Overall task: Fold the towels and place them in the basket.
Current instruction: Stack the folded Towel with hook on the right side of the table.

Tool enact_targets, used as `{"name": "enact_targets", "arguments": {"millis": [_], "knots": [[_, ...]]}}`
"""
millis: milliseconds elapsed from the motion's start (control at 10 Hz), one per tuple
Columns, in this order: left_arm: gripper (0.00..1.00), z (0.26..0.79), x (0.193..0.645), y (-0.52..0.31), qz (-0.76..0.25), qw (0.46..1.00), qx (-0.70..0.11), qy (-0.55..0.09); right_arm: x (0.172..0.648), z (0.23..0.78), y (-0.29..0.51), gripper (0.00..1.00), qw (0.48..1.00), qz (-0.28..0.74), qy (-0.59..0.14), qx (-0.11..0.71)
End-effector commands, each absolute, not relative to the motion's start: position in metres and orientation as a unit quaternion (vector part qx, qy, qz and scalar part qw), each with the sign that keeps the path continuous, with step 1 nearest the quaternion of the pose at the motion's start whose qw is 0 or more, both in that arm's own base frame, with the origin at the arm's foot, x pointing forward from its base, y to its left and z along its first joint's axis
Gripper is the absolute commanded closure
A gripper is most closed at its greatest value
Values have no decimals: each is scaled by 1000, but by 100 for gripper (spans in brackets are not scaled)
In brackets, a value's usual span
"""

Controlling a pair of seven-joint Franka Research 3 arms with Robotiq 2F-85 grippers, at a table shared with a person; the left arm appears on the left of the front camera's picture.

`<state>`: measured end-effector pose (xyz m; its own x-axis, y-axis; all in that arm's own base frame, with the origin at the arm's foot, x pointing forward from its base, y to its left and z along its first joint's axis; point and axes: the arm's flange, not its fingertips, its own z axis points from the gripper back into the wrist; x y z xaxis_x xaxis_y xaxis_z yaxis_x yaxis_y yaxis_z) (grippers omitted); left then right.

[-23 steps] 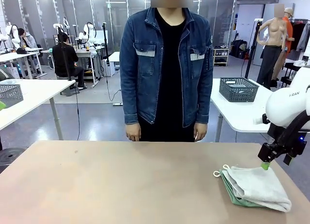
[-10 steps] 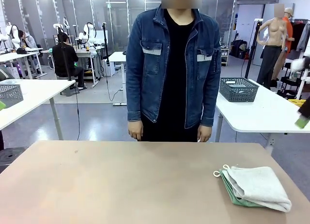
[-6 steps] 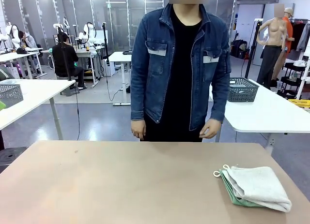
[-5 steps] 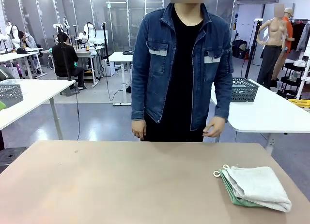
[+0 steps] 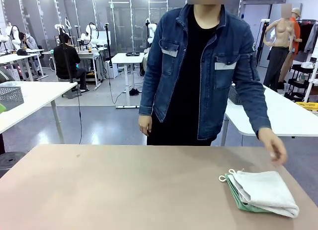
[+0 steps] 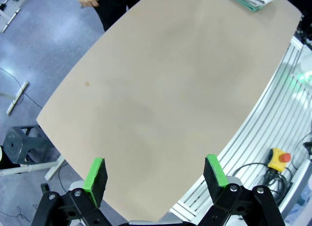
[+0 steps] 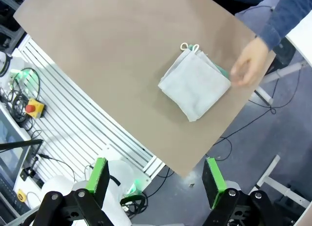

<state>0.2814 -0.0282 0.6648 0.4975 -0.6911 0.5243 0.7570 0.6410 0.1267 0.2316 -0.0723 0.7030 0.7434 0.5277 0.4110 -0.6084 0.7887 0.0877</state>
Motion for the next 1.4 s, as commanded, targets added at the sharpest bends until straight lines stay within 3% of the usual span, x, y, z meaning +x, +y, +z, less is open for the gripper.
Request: {"name": "enact_targets", "arguments": {"millis": [0, 1300], "knots": [[0, 665, 283, -29, -417, 864, -59, -276, 230, 708, -68, 4, 926, 310, -191, 102], [0, 665, 283, -29, -417, 864, -59, -276, 230, 708, -68, 4, 926, 310, -191, 102]]}}
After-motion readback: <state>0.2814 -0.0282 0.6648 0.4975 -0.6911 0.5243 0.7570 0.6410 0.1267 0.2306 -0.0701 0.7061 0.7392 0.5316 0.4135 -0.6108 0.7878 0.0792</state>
